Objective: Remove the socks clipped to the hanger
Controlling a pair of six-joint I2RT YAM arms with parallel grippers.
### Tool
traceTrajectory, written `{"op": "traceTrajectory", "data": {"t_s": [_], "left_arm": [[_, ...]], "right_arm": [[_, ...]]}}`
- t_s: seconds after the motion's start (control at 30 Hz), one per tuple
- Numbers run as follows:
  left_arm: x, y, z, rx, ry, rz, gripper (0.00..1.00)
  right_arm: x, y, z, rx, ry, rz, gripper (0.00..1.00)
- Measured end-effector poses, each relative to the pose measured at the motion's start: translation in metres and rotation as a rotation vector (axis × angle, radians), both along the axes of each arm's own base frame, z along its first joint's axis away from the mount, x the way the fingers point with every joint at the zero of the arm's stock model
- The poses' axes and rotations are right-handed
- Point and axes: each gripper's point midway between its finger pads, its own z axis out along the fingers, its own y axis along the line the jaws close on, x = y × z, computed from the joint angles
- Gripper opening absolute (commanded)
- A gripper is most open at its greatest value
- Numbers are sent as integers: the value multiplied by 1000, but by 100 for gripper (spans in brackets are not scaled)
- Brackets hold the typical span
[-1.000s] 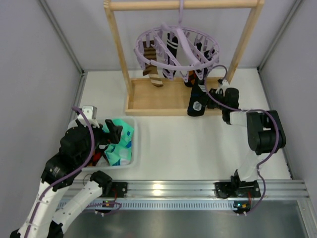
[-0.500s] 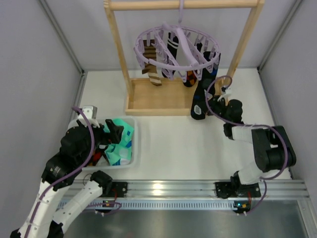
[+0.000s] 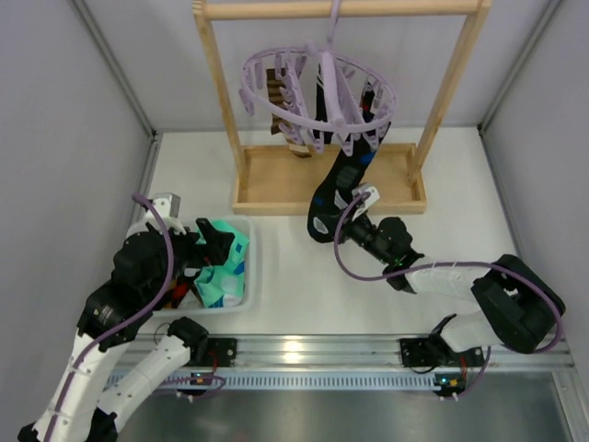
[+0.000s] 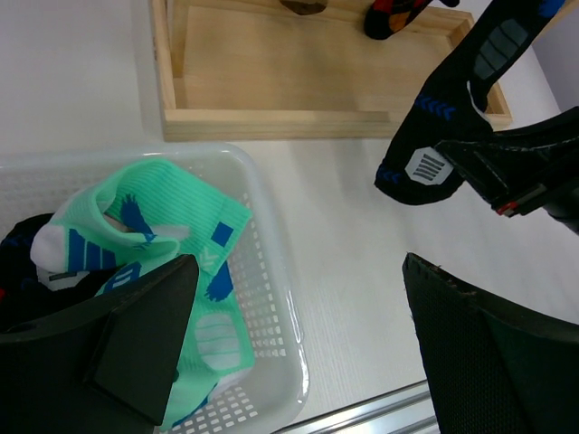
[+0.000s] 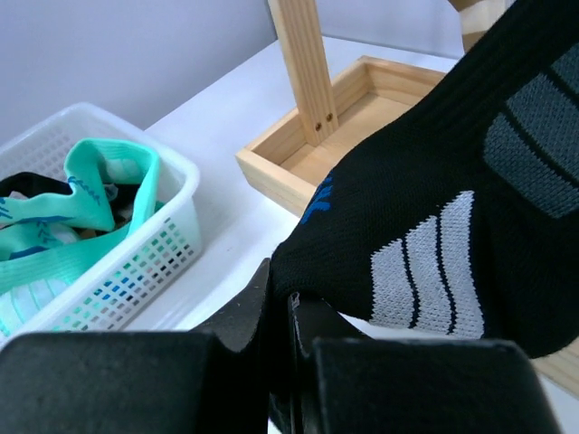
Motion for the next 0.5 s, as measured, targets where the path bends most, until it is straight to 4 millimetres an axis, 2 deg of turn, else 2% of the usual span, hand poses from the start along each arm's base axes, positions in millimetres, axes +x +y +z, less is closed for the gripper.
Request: {"op": "traceTrajectory", "data": {"t_s": [0.23, 0.5], "left_arm": [[-2, -10, 2, -28, 18, -43, 98], [-2, -23, 15, -60, 24, -96, 98]], "right_arm": [[-33, 34, 2, -76, -94, 10, 0], [-60, 68, 25, -111, -208, 30, 0]]}}
